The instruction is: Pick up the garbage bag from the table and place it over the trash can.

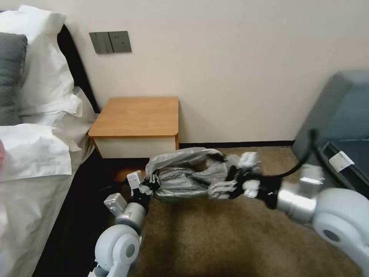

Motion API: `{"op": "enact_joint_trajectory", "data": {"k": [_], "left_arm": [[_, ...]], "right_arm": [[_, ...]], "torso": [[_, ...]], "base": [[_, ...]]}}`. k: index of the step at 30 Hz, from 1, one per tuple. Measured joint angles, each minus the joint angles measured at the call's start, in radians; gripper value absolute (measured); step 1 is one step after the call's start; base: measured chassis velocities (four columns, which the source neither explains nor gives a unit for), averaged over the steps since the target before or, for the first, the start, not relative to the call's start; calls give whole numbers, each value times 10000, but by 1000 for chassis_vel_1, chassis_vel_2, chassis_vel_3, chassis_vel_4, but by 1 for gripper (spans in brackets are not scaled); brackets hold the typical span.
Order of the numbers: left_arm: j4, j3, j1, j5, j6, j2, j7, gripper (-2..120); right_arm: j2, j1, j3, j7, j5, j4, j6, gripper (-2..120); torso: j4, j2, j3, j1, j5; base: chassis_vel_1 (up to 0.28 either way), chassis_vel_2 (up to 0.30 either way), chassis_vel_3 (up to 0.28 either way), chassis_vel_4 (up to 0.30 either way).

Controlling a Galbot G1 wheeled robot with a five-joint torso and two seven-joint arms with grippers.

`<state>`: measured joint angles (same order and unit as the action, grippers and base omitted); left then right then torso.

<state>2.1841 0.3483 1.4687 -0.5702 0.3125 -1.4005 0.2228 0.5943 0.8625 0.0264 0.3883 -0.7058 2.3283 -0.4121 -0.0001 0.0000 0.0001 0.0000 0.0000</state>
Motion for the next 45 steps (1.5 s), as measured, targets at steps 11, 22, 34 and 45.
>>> {"op": "enact_joint_trajectory", "data": {"k": [11, 22, 34, 45], "left_arm": [[179, 120, 279, 839, -196, 118, -816, 5], [251, 87, 302, 820, -209, 37, -901, 5], [337, 70, 437, 824, -219, -45, -997, 5], [372, 72, 595, 857, -249, -234, -1005, 5]], "right_arm": [[1408, -3348, 3512, 537, 2551, -2402, -509, 21], [2038, -3561, 4079, 375, 4896, -3260, -710, 0], [2747, -3476, 4738, -330, 6717, -3667, -1888, 0], [3199, -3518, 5064, -632, 6946, -4263, -2440, 0]], "torso": [[1, 0, 0, 0, -2], [0, 0, 0, 0, 0], [0, 0, 0, 0, 0], [1, -1, 0, 0, 0]], "base": [[0, 0, 0, 0], [0, 0, 0, 0], [0, 0, 0, 0], [0, 0, 0, 0]]}}
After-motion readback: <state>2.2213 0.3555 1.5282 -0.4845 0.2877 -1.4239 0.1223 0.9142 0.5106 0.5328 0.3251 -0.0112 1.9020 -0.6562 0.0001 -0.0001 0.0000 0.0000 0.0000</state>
